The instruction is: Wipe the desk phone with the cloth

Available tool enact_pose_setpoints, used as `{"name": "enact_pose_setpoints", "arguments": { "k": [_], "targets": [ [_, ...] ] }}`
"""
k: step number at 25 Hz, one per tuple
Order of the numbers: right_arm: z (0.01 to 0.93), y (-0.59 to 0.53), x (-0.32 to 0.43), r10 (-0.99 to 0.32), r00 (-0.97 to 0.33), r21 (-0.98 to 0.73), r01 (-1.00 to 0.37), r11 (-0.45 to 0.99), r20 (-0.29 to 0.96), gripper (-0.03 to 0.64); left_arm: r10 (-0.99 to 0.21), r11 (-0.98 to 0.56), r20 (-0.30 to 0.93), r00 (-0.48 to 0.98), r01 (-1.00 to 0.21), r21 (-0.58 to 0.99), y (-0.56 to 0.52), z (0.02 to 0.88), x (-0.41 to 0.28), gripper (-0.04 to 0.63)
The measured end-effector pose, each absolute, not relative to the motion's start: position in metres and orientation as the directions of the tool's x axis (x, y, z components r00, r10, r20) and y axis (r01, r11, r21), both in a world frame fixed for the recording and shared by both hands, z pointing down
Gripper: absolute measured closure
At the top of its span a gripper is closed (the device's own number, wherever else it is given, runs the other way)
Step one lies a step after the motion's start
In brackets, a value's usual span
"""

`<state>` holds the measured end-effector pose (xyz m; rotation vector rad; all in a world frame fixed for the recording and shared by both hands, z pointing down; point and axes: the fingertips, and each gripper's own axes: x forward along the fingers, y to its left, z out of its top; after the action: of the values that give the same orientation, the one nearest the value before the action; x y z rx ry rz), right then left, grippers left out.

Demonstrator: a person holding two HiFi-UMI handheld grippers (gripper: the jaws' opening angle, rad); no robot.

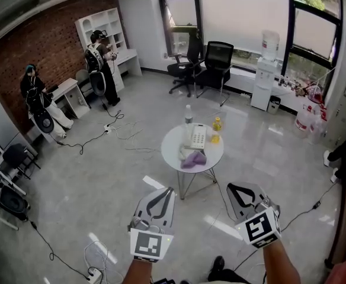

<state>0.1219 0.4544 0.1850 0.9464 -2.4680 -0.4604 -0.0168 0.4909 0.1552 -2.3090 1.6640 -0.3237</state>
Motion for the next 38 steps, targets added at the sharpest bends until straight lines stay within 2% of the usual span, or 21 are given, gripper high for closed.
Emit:
{"name": "enact_pose_setpoints", "arguments": {
  "k": [7, 21, 38],
  "targets": [
    [0.185, 0.4, 0.145, -0.647, -0.719, 0.368, -0.546, 0.753, 0.256, 0.623, -0.961, -0.273, 0.054, 0.272, -0.9, -0.339, 0.441, 0.169, 0.007, 0.581],
    [0.196, 0.303, 0.191, -0.613, -0.752, 0.339, -0.526, 0.78, 0.243, 0.623, -0.971, -0.237, 0.093, 0.219, -0.908, -0.344, 0.356, 0.179, 0.052, 0.581],
    [0.214, 0.191, 0.102, -0.701, -0.655, 0.347, -0.611, 0.711, 0.283, 0.623, -0.93, -0.364, 0.06, 0.364, -0.878, -0.311, 0.212, 0.209, -0.045, 0.581]
  ]
}}
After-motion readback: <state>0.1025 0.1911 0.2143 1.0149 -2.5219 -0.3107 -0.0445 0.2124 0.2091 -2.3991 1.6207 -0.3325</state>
